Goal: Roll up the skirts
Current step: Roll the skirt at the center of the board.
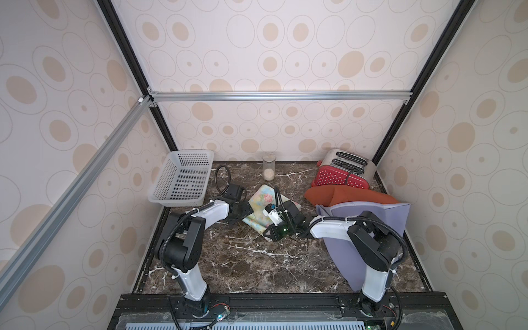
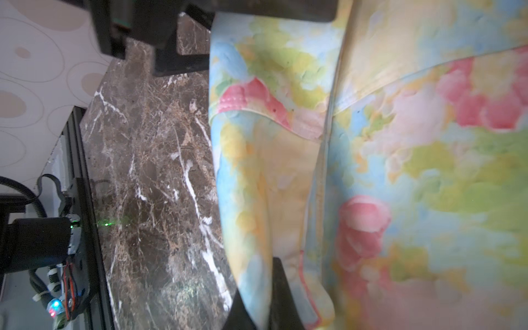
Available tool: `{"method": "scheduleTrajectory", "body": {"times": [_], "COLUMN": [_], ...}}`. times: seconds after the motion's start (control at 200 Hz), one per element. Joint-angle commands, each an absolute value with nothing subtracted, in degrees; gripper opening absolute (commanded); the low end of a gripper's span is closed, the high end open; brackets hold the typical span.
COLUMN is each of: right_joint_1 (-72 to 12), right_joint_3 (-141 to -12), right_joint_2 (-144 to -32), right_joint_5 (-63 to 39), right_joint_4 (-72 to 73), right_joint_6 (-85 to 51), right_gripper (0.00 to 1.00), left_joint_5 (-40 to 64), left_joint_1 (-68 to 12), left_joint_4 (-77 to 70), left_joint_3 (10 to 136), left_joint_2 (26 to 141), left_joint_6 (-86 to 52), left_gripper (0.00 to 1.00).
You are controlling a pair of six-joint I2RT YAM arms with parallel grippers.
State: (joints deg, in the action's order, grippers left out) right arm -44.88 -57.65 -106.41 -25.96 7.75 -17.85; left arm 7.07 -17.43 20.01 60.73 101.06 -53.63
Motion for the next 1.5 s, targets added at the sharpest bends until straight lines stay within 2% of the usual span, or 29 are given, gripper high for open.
{"method": "scheduleTrajectory", "body": {"times": [0.0,0.075,0.165,0.301,0.386,0.501,0.672,0.832,0.927,1.018,1.083,1.193,1.258,1.373,1.499], "right_joint_1": [-43.9,-43.5,-42.0,-38.9,-38.6,-38.6,-38.6,-38.4,-38.2,-38.3,-38.3,-38.1,-38.0,-37.8,-37.6], "right_joint_3": [-55.1,-53.7,-51.5,-47.6,-45.9,-44.8,-41.9,-41.6,-42.2,-41.4,-40.8,-40.2,-40.5,-41.1,-41.5], "right_joint_2": [-103.6,-103.0,-102.6,-103.2,-104.0,-106.8,-108.3,-109.7,-111.1,-111.4,-110.8,-110.1,-110.2,-110.6,-110.6], "right_joint_5": [-30.8,-31.9,-33.4,-36.3,-36.0,-36.0,-34.5,-32.4,-32.2,-32.0,-31.4,-30.8,-31.0,-30.9,-31.0], "right_joint_4": [13.0,14.6,17.7,23.2,24.1,24.0,24.8,23.0,21.3,22.3,21.9,21.3,21.3,20.5,19.7], "right_joint_6": [-20.2,-21.5,-26.5,-39.8,-45.4,-53.8,-63.3,-65.8,-66.8,-67.5,-67.5,-67.9,-68.3,-68.5,-68.8], "right_gripper": [0.0,0.0,0.0,0.0,0.0,0.0,0.0,0.0,0.0,0.0,0.0,0.0,0.0,0.0,0.0], "left_joint_5": [3.7,1.0,-2.3,-6.1,-7.6,-14.6,-14.6,-14.7,-14.4,-13.5,-13.7,-14.0,-12.4,-6.9,-0.8], "left_joint_1": [-18.0,-18.7,-19.4,-20.2,-21.3,-24.9,-25.5,-25.6,-25.5,-25.2,-24.7,-24.0,-24.0,-24.8,-26.2], "left_joint_4": [23.6,27.7,33.3,42.7,48.2,54.6,57.6,60.3,61.1,61.1,60.4,58.0,55.1,47.2,38.2], "left_joint_3": [65.4,68.7,71.9,75.6,79.6,87.1,94.6,102.3,105.9,108.5,109.4,107.3,103.6,93.4,83.7], "left_joint_2": [103.5,105.4,106.0,105.5,106.8,110.4,118.0,124.3,125.6,124.9,122.7,117.0,113.0,106.1,101.4], "left_joint_6": [-50.8,-48.6,-45.9,-40.7,-37.0,-34.4,-34.1,-34.3,-34.7,-34.8,-34.9,-35.4,-35.8,-36.8,-37.6], "left_gripper": [0.64,0.43,0.25,0.12,0.12,0.13,0.17,0.21,0.35,0.41,0.53,0.6,0.6,0.52,0.35]}}
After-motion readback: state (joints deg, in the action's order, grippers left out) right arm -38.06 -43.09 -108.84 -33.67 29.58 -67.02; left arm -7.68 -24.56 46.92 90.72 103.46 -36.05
